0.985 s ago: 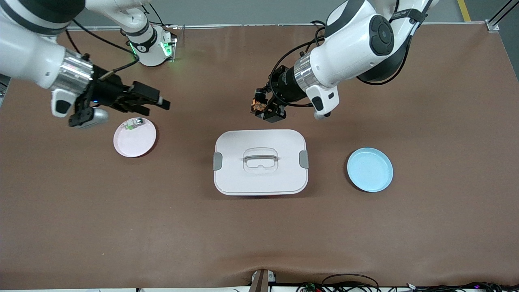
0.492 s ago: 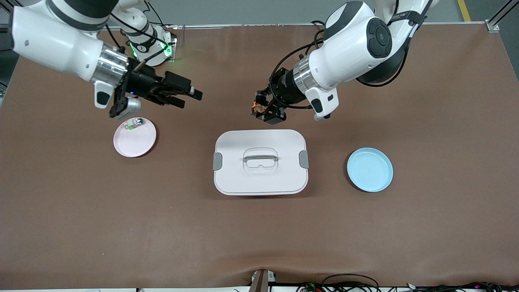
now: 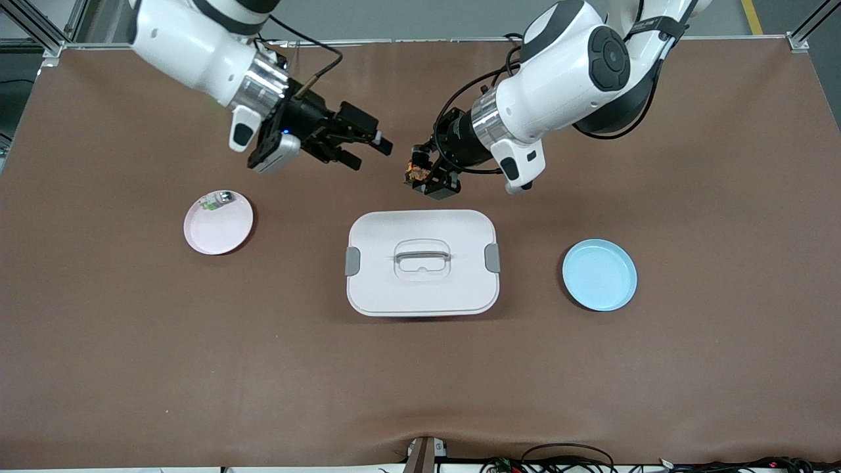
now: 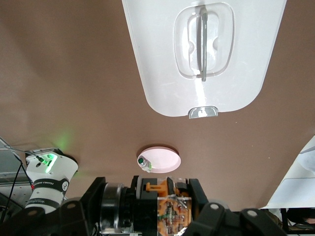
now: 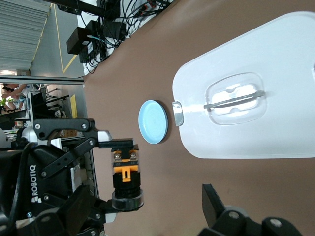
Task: Transfer orange switch to right arm and place
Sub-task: 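Hold the switch above the box while the right gripper reaches it, then close the right gripper on the switch and open the left gripper, then carry the switch to the white plate while the left gripper withdraws, then lower the switch onto the white plate with the right gripper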
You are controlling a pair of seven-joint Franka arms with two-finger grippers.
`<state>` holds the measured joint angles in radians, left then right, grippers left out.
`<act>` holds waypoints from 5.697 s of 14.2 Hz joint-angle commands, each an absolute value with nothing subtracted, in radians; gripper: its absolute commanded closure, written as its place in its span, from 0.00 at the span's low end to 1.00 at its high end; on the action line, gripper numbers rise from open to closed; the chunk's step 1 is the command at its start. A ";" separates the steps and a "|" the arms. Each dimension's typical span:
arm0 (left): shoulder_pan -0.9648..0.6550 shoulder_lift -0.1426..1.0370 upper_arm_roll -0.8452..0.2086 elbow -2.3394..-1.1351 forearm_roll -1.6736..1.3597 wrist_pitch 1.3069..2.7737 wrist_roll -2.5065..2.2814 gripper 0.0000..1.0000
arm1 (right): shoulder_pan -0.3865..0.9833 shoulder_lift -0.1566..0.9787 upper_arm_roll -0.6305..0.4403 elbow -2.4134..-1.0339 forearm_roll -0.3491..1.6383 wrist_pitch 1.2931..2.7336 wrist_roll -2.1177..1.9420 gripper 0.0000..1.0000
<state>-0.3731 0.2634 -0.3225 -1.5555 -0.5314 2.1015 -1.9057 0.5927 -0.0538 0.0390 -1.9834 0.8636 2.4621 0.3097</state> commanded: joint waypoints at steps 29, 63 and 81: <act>-0.376 0.261 -0.327 -1.551 -0.486 2.118 -1.934 0.53 | 0.718 0.072 0.026 -1.917 0.948 2.660 0.311 1.00; -0.019 0.206 -0.311 -1.502 -0.142 1.778 -0.823 0.00 | 0.062 0.084 0.017 -1.983 0.095 2.086 -1.058 1.00; 0.316 0.045 -0.316 -1.633 -0.023 1.657 -0.055 0.00 | -0.086 0.025 0.018 -2.591 0.092 2.732 -1.640 1.00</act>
<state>0.3062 0.1238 -0.3044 -1.5508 -0.0439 1.6412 -0.0716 -0.0649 0.0552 -0.0011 -2.5480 0.1090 2.7169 -1.6098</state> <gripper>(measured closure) 0.000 0.661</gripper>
